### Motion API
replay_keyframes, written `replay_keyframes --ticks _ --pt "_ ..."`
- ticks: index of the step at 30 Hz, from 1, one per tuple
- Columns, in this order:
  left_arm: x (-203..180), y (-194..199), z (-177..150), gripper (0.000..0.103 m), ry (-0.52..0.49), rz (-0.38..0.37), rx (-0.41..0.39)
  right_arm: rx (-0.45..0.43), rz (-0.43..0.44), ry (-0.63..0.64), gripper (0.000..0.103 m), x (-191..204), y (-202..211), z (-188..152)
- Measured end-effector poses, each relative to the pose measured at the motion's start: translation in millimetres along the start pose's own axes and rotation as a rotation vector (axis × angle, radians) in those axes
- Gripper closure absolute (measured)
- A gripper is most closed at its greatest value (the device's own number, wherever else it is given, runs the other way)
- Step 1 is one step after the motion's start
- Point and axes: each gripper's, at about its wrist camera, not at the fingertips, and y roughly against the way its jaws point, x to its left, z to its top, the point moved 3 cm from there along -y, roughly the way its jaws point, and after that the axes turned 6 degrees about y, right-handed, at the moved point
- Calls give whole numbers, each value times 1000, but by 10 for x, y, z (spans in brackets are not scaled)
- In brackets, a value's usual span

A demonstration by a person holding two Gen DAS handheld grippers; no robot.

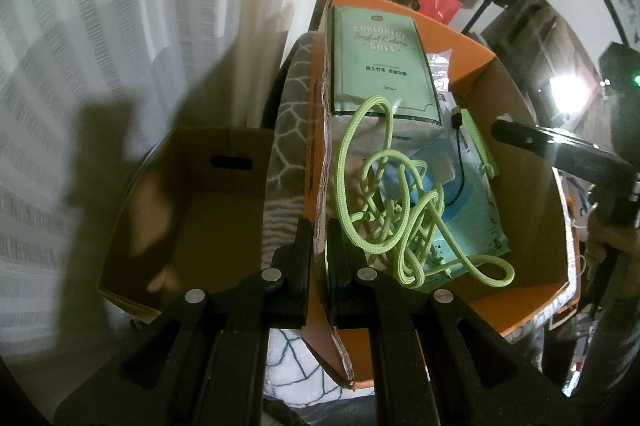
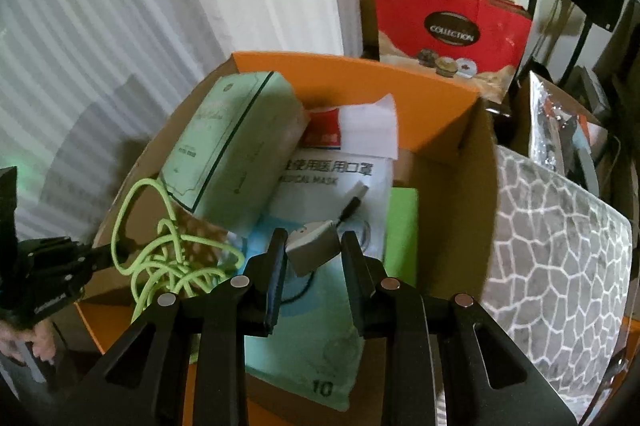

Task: Organize objects
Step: 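Carry the white square into the box onto the mask bag and release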

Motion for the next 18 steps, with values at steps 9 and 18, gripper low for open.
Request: replay_keyframes --ticks 9,18 --pt "-9 4 -2 96 4 -3 -2 91 -25 -34 76 36 -368 -19" --pt "-5 2 -6 96 3 -3 -3 87 -36 -52 73 10 -330 -54"
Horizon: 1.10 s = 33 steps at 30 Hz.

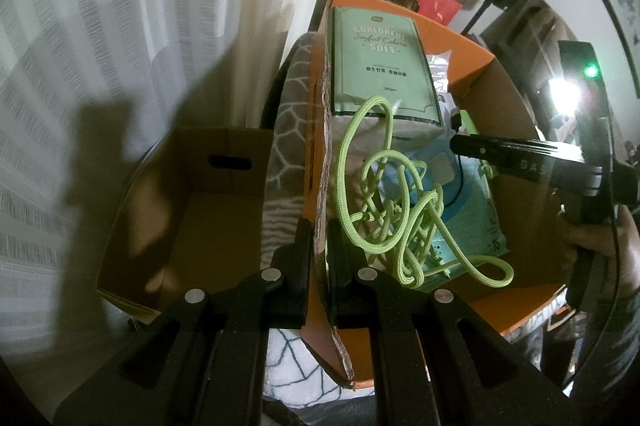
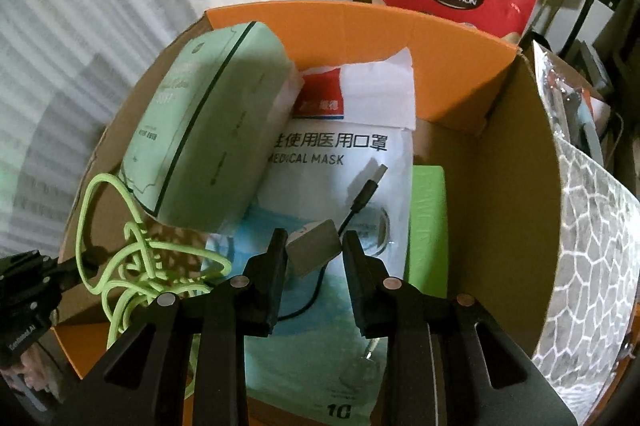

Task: Organize objects
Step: 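Carry the white square into the box onto the mask bag and release, then withdraw the open right gripper up out of the box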

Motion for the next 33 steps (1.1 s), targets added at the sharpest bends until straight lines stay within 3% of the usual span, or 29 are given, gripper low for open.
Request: replay_keyframes --ticks 6,17,25,33 --pt "2 -2 -1 96 0 0 0 -37 12 -6 62 -52 152 -12" --pt "-36 2 -13 96 -4 19 -4 -123 27 31 56 48 516 -91" --pt "-21 8 -16 96 1 19 -6 -196 8 59 36 115 765 -234" --pt "-19 117 -24 96 18 2 -27 -241 0 59 28 102 936 -395"
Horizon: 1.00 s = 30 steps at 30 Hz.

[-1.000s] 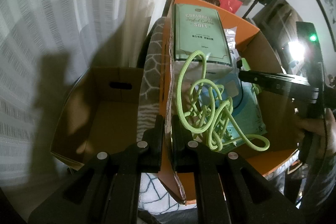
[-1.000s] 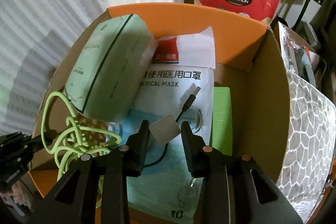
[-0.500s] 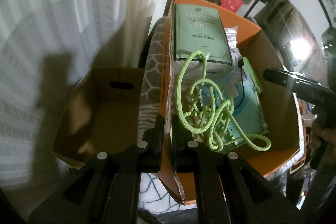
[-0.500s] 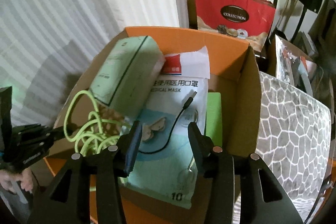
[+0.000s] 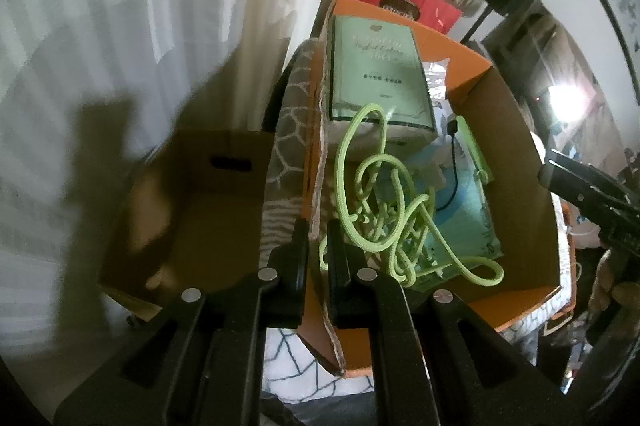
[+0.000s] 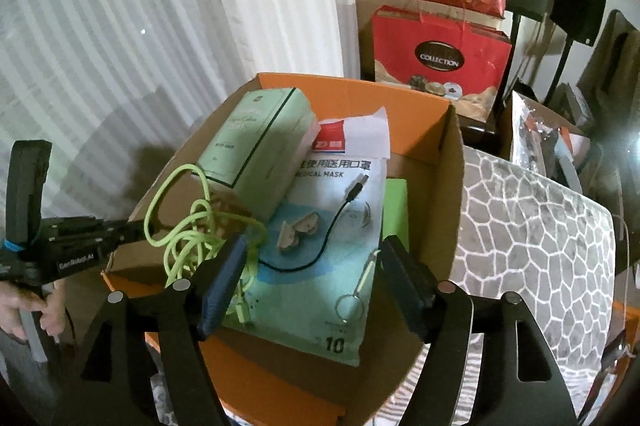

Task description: Organize objects

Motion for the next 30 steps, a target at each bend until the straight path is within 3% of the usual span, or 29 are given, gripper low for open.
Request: replay_keyframes --ticks 3,6,9,13,16,18,21,26,30 --pt "-31 59 -14 96 -11 18 -20 -16 -4 -6 21 -24 82 -42" --pt "-59 120 -30 88 -18 26 -40 -24 -4 -14 19 -56 145 -94" --pt "-120 209 -42 74 -30 34 -71 -31 -17 -17 17 -89 196 -152" --pt "-244 324 -59 46 -54 52 -116 -38 -28 -34 15 -158 278 -240" --pt "-343 419 -78 41 -78 68 -150 -44 -35 -44 13 -197 336 -309" --pt "-412 475 -95 33 -87 68 -166 -46 -44 -47 11 -221 380 -357" --pt "-528 556 -123 27 -103 52 -191 -58 -60 -55 2 -258 454 -417" --pt "-717 635 -197 7 -124 43 -235 -66 -101 -50 1 -342 572 -534" --pt "-862 667 -269 2 -139 38 -267 -69 -126 -73 1 -457 662 -644"
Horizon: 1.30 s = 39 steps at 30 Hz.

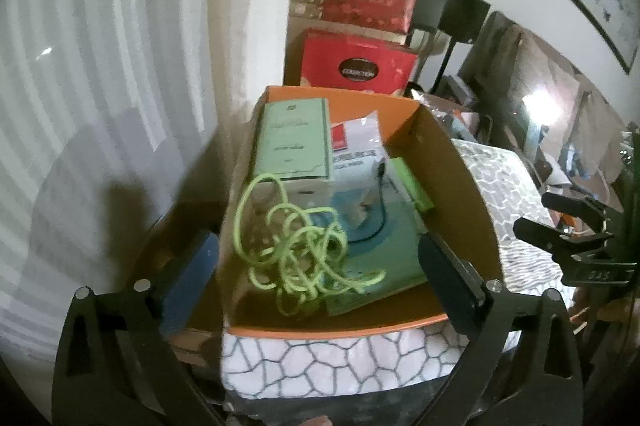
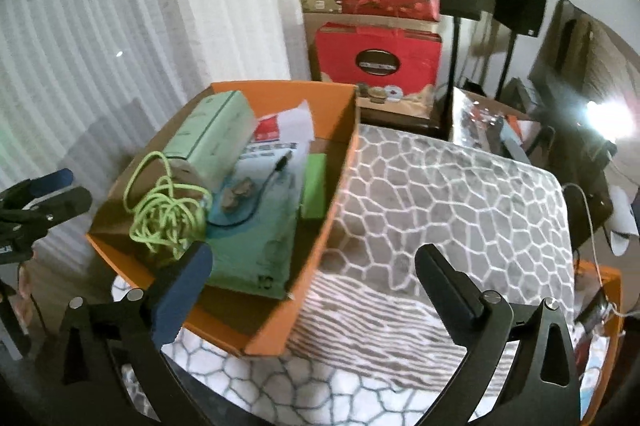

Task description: Organize objects

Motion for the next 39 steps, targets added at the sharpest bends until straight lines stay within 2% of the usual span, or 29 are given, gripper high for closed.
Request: replay_keyframes --ticks 12,16,19,27,39 --pt "-597 -4 -236 1 -56 -46 4 -72 -73 -93 1 -294 425 -315" --pt "-677 36 -306 1 -34 -35 -13 -97 -67 -111 1 -311 573 -393" --pt "-746 66 -357 1 -26 -54 -14 -118 -79 -115 1 -309 693 -444" --pt "-947 94 -507 1 -60 -43 1 -166 -134 -134 1 -326 951 -598" --pt "-1105 295 -637 1 -88 -55 -38 -173 -199 -146 1 -326 1083 -875"
